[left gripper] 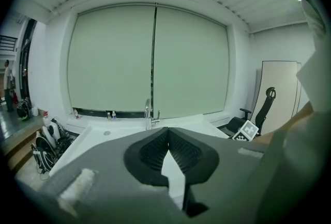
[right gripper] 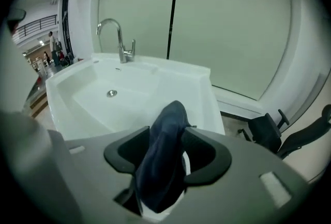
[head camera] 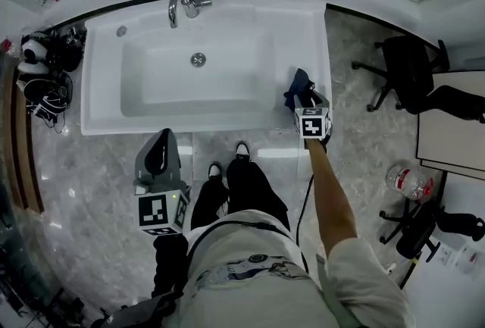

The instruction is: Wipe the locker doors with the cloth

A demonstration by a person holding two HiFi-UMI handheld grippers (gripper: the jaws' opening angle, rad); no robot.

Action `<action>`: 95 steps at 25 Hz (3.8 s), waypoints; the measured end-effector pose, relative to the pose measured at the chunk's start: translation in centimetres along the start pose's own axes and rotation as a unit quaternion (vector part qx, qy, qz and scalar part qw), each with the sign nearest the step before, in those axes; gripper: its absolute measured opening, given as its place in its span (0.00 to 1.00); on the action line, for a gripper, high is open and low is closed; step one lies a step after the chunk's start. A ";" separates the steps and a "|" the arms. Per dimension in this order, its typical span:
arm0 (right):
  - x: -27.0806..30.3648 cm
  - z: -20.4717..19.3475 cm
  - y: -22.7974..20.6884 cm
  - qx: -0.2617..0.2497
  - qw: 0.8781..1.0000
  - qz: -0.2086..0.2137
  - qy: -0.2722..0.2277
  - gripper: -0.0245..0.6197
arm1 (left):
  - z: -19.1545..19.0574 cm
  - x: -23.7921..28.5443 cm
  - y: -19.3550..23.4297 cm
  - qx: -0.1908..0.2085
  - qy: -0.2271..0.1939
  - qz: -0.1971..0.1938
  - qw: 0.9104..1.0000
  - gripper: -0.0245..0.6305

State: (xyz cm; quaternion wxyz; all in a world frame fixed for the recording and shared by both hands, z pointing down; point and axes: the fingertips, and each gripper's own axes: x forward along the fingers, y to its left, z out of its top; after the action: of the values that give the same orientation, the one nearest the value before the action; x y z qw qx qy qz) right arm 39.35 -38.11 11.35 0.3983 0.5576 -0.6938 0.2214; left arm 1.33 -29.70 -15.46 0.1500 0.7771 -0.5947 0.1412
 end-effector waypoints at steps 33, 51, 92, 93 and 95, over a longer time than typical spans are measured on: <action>-30.0 5.2 19.3 0.053 0.955 0.042 -0.287 0.17 | -6.7 -16.8 2.5 0.013 -0.031 -0.033 0.999 0.04; -31.1 -3.4 28.1 -0.034 0.944 0.145 -0.293 0.17 | -15.7 -20.6 1.0 -0.044 -0.026 0.042 0.998 0.04; -2.4 -6.5 70.3 -0.165 0.818 0.284 -0.472 0.18 | -53.9 -23.3 37.6 -0.099 -0.126 0.209 0.965 0.04; -1.1 -6.6 70.8 -0.166 0.814 0.290 -0.475 0.18 | -54.5 -22.1 37.7 -0.082 -0.129 0.203 0.967 0.04; 1.1 -7.0 71.3 -0.173 0.806 0.292 -0.485 0.18 | -56.2 -19.4 37.7 -0.059 -0.135 0.187 0.971 0.04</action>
State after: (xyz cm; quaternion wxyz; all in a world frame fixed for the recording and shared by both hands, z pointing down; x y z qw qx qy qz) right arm -26.37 -13.50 26.08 0.0161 0.2851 -0.9536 -0.0956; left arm -42.36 0.63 30.75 0.0848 0.6539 -0.7514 0.0248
